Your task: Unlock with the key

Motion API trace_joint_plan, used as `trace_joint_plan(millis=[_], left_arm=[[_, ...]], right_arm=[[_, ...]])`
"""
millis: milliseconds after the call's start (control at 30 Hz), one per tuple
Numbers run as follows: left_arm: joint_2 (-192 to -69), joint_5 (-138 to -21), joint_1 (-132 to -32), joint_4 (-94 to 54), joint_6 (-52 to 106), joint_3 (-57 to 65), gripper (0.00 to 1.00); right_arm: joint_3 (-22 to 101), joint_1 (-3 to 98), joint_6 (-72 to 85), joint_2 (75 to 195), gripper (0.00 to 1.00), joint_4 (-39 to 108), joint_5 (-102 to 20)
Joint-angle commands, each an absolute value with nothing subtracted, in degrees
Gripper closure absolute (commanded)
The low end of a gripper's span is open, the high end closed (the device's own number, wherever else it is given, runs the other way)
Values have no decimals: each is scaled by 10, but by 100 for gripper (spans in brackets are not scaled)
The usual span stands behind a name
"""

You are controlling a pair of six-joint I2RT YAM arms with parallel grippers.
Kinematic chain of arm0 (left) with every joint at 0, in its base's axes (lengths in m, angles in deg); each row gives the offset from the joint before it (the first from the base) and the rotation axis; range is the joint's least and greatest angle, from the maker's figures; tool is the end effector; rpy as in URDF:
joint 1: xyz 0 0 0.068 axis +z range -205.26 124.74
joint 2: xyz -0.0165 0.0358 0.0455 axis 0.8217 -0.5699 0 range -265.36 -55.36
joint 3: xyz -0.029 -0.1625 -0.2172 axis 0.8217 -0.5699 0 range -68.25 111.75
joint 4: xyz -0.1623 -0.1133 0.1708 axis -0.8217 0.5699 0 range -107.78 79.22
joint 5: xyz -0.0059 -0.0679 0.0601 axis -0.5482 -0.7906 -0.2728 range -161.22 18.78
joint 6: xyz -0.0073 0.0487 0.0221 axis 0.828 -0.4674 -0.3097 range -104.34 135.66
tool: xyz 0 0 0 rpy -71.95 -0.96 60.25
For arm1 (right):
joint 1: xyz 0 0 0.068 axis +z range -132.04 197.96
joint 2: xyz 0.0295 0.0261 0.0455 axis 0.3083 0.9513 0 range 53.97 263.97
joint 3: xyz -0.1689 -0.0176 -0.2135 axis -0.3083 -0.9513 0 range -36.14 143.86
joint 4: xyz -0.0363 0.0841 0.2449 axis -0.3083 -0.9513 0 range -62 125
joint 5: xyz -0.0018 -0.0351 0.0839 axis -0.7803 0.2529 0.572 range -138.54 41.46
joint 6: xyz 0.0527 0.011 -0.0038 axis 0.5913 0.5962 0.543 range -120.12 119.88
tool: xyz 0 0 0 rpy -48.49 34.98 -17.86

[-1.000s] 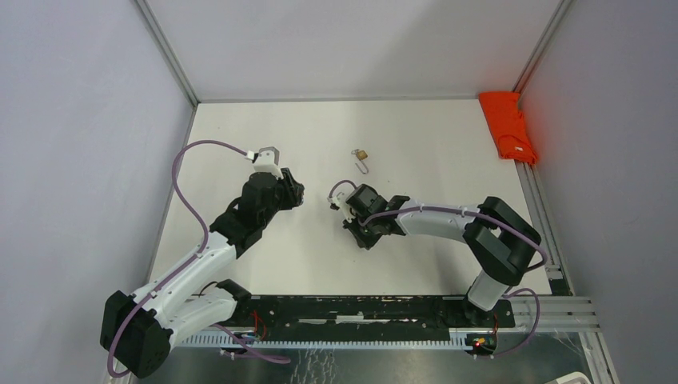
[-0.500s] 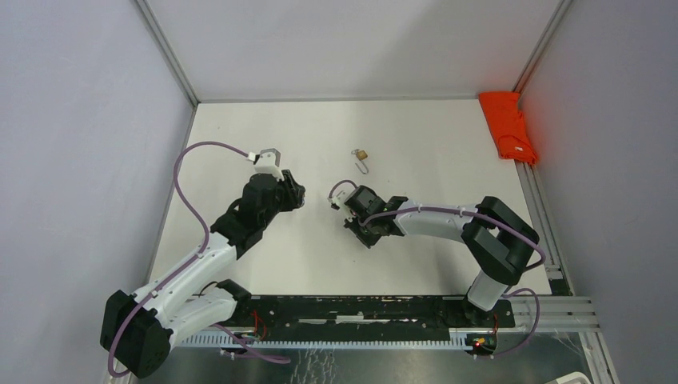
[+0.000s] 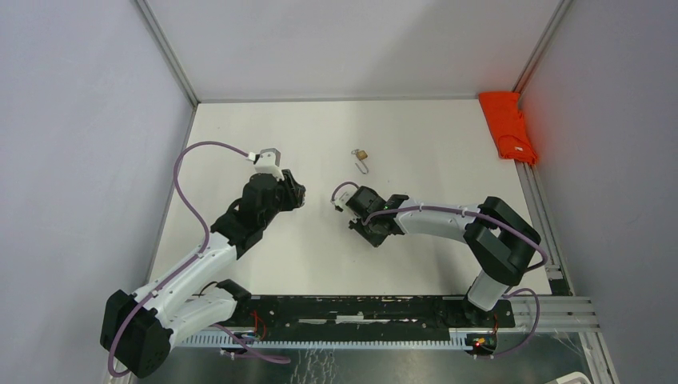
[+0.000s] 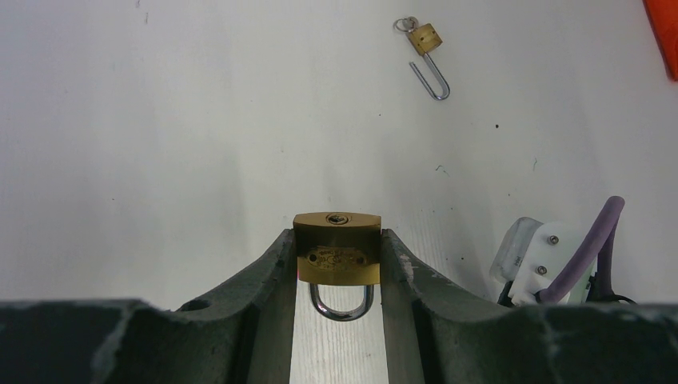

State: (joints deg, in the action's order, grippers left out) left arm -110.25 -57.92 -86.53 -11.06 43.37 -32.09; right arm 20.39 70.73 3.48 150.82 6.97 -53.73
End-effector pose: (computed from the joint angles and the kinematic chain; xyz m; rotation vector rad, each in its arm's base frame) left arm 0.1903 -0.1058 0.2609 -0.0858 2.0259 -0.4235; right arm 0.1947 0.2508 0.1610 -1.1279 2.5225 0.1393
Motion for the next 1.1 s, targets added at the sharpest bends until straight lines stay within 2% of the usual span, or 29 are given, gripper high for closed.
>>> trace_joint_plan(millis=[0, 133, 433, 533, 600, 733, 933, 1067], left_arm=[[-1103, -583, -866, -148, 419, -318, 98], [-1102, -582, -866, -147, 418, -317, 98], [-1103, -583, -866, -147, 418, -318, 98], [-1102, -583, -866, -148, 418, -319, 98], [-1101, -585, -865, -148, 418, -319, 98], [-1100, -587, -866, -150, 419, -322, 98], [-1097, -587, -865, -152, 418, -323, 98], [-1096, -587, -866, -151, 416, -324, 98]], right_arm=[[208, 706, 32, 1498, 79, 74, -537], [207, 707, 35, 1499, 72, 86, -531], [214, 706, 36, 1514, 72, 99, -524], [211, 706, 37, 1518, 79, 103, -525], [210, 705, 36, 1523, 93, 103, -526], [206, 705, 40, 1527, 100, 105, -529], [203, 699, 44, 1514, 100, 115, -545], [205, 687, 39, 1484, 100, 121, -506]])
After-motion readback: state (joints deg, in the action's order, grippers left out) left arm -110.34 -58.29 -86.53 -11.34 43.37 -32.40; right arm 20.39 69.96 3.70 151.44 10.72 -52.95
